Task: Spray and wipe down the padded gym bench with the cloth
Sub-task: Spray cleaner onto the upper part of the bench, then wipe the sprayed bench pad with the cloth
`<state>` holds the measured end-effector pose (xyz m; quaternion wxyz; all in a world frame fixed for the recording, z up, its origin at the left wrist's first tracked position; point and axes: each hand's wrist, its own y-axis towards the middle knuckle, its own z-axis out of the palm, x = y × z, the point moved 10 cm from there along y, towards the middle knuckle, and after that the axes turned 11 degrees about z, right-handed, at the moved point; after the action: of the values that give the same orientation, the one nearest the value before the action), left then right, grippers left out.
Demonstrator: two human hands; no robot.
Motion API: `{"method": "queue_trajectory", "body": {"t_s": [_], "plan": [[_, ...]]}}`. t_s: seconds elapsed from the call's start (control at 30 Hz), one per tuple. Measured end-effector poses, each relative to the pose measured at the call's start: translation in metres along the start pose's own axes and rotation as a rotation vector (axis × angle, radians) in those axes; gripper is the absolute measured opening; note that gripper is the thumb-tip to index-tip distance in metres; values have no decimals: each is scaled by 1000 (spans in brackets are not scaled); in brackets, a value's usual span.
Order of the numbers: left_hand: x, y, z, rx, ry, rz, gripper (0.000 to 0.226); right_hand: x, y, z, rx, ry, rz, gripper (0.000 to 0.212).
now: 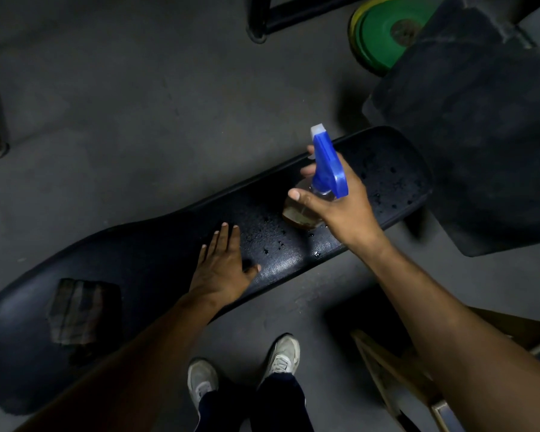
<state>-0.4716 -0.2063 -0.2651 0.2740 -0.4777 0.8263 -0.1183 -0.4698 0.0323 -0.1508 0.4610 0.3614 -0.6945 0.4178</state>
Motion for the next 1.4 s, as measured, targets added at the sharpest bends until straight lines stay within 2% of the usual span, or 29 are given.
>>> {"method": "queue_trajectory", "body": {"t_s": [0.3,0.53,0.67,0.87,1.13,1.27,1.4], "plan": [[-3,-7,-3,-19,-6,5,100,-22,-17,-8,34,-42,22,73],[8,-24,4,-29,-12,-2,98,-100,-85,-13,14,-29,309,98],[23,-38,11,-44,-22,-10,97,-123,-120,8,25,-77,391,96],[66,-77,10,-64,-67,-63,96,-128,-151,88,164,-151,428,85],[166,-159,-10,-147,-92,-222,95,-80,-165,221,357,-232,371,67],[221,-199,-20,-200,-121,-283,97,-57,-168,289,428,-337,307,65],[268,-232,-22,-242,-164,-335,94,-40,-174,365,537,-533,174,72]]}}
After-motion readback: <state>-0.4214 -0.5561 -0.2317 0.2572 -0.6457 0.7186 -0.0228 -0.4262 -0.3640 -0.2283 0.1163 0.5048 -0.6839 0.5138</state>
